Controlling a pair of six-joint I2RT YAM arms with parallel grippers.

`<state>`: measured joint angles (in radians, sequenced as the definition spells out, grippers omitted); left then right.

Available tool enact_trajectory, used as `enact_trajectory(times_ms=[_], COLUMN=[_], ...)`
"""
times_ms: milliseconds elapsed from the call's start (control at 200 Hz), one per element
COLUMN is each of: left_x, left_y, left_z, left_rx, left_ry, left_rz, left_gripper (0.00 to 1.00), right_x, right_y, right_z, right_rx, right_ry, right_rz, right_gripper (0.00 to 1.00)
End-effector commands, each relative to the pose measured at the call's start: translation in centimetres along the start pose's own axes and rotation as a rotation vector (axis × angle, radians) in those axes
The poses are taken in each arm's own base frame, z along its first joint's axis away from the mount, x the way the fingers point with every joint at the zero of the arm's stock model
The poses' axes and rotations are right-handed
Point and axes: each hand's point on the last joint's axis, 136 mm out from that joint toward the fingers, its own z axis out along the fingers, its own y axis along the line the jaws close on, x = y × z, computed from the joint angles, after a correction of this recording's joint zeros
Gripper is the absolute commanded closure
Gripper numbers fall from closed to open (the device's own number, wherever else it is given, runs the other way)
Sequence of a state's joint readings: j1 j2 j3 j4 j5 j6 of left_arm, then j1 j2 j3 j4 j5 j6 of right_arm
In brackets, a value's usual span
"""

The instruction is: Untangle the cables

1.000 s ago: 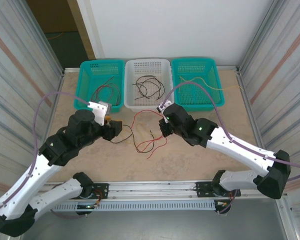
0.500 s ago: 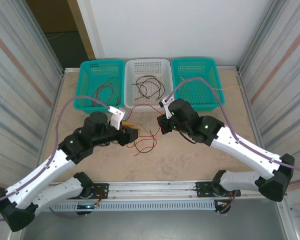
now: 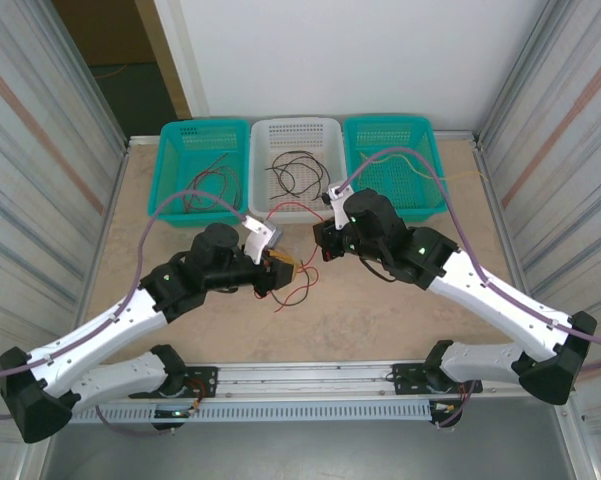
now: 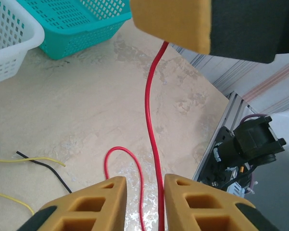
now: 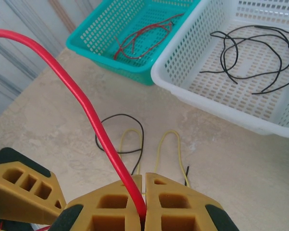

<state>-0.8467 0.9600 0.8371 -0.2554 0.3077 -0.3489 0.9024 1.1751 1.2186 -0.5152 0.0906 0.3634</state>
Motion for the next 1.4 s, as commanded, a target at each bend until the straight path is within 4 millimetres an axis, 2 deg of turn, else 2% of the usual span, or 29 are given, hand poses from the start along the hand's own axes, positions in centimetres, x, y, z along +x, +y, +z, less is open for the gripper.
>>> enact_trajectory(times_ms=[0, 125, 255, 431, 521, 681, 887, 1077, 1132, 1247, 1293, 1398], left_x=[-0.4, -0.2, 0.0, 0.6, 0.6, -0.1, -1.3, -1.7, -1.8, -2.5, -2.7, -3.2], left_y=[-0.7, -0.6, -1.3, -1.9, -1.9, -1.9, -1.6, -1.5, -1.7, -0.9, -0.2, 1.6], left_z=[0.1, 0.3, 0.7, 1.7, 2.1, 1.9, 0.4, -0.7, -1.0, -1.8, -2.2, -3.6], left_rx=[0.027, 0.023, 0.044, 0.060, 0.059, 0.053, 0.076, 0.104, 0.118, 0.073, 0.037, -0.052], left_ry=[-0.009, 0.000, 0.019, 0.045, 0.040, -0.045, -0.243, -0.350, -0.374, -0.421, -0.445, -0.511], left_rz=[0.010, 0.013, 0.033, 0.049, 0.045, 0.026, -0.024, -0.046, -0.053, -0.086, -0.111, -0.174], left_gripper=[0.77, 0.83, 1.00, 1.00, 1.00, 1.00, 1.00, 1.00, 1.00, 1.00, 1.00, 1.00], right_x=[-2.7, -3.1, -3.7, -5.6, -6.6, -7.6, -6.5, -5.8, -5.8, -5.1, -4.3, -2.1], right_y=[0.9, 1.1, 1.1, 0.1, -1.1, -4.7, -8.7, -10.3, -10.2, -10.5, -10.8, -10.7], right_z=[-2.0, -2.4, -2.9, -3.8, -4.2, -4.5, -3.6, -2.6, -2.3, -2.1, -2.2, -2.5], right_rx=[-0.047, -0.055, -0.059, -0.049, -0.042, -0.028, -0.054, -0.118, -0.130, -0.091, -0.054, -0.015], right_ry=[-0.088, -0.101, -0.119, -0.169, -0.194, -0.216, -0.185, -0.171, -0.163, -0.140, -0.127, -0.096], right_rz=[0.034, 0.040, 0.054, 0.135, 0.211, 0.403, 0.645, 0.792, 0.797, 0.762, 0.740, 0.681], right_gripper=[1.00, 1.00, 1.00, 1.00, 1.00, 1.00, 1.00, 1.00, 0.90, 0.57, 0.50, 0.41])
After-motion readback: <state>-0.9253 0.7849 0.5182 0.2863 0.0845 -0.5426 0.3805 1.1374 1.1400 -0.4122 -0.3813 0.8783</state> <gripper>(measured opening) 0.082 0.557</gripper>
